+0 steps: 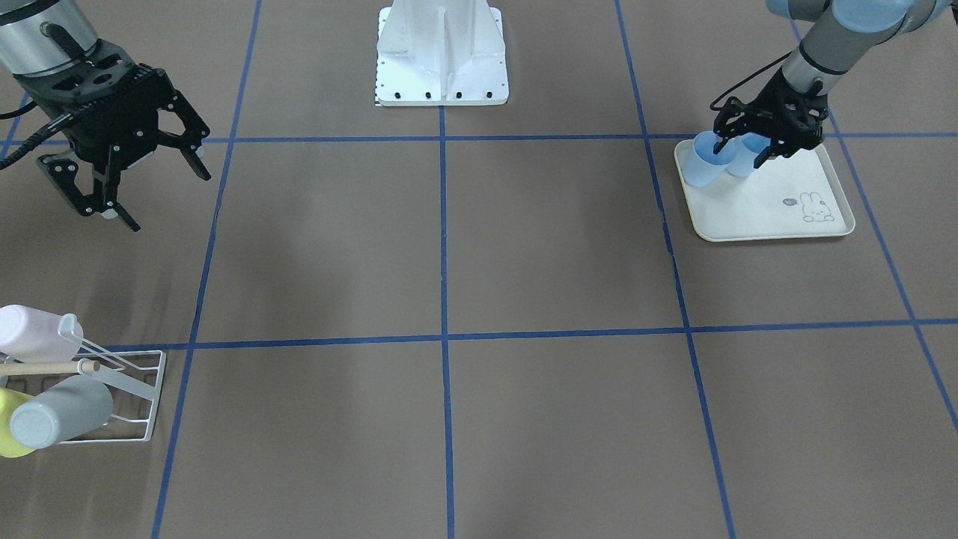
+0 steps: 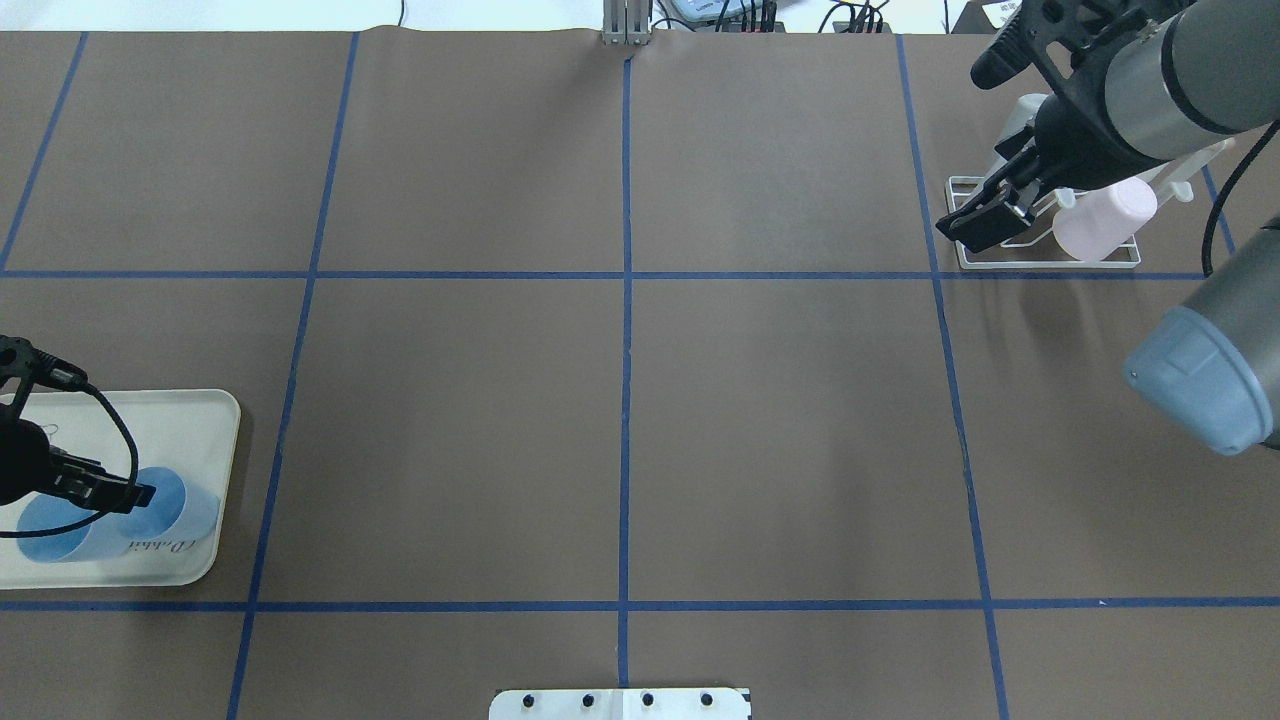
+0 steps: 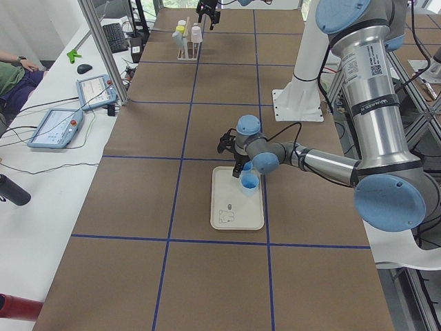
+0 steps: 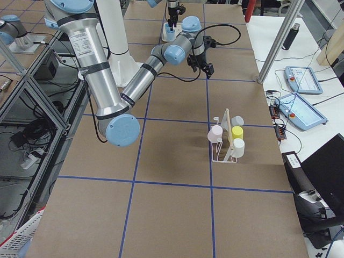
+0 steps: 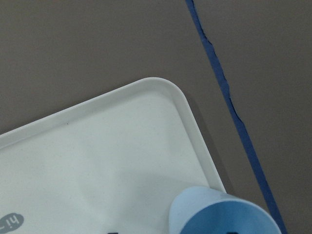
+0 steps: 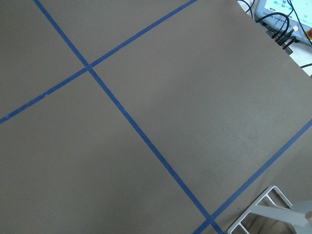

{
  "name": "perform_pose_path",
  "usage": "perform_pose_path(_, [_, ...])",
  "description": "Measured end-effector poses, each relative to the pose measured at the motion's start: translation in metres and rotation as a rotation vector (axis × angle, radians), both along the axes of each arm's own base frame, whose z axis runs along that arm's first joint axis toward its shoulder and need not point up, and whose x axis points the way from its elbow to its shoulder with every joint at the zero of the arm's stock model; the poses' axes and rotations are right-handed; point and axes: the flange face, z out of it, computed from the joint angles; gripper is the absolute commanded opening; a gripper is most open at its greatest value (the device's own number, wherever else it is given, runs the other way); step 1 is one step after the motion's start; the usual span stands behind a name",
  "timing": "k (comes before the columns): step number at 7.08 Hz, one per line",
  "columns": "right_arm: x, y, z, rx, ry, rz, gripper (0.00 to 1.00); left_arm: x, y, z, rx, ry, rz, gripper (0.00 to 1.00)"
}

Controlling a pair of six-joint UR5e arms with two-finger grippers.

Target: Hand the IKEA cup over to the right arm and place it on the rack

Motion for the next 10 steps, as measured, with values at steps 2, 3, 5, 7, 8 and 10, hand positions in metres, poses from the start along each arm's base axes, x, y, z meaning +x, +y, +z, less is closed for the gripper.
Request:
perform_pose_path(2, [0.000, 0.000, 0.000, 0.001, 0.001, 0.001, 0.99, 0.000, 0.000, -0.001, 0.000, 0.003, 0.005, 0.00])
perform_pose_path(3, [0.000, 0.000, 0.000, 0.001, 0.001, 0.001, 0.99, 0.001, 0.000, -0.002, 0.001, 0.006, 0.006, 0.00])
perform_pose_path(5, [0.000, 0.000, 0.000, 0.001, 0.001, 0.000, 0.99, 0.000, 0.000, -0.006, -0.002, 0.019, 0.013, 0.00])
perform_pose_path(7, [-0.001, 0.000, 0.000, 0.000, -0.001, -0.003, 0.99, -0.024, -0.008, -0.023, -0.031, 0.080, 0.002, 0.00])
perform_pose_path(8, [-0.005, 0.002, 0.000, -0.001, -0.003, -0.008, 0.99, -0.044, -0.018, -0.033, -0.028, 0.104, -0.040, 0.00])
perform_pose_path(10, [-0.022, 0.000, 0.004, 0.019, -0.035, -0.021, 0.99, -0.067, -0.032, -0.065, -0.007, 0.161, -0.105, 0.00])
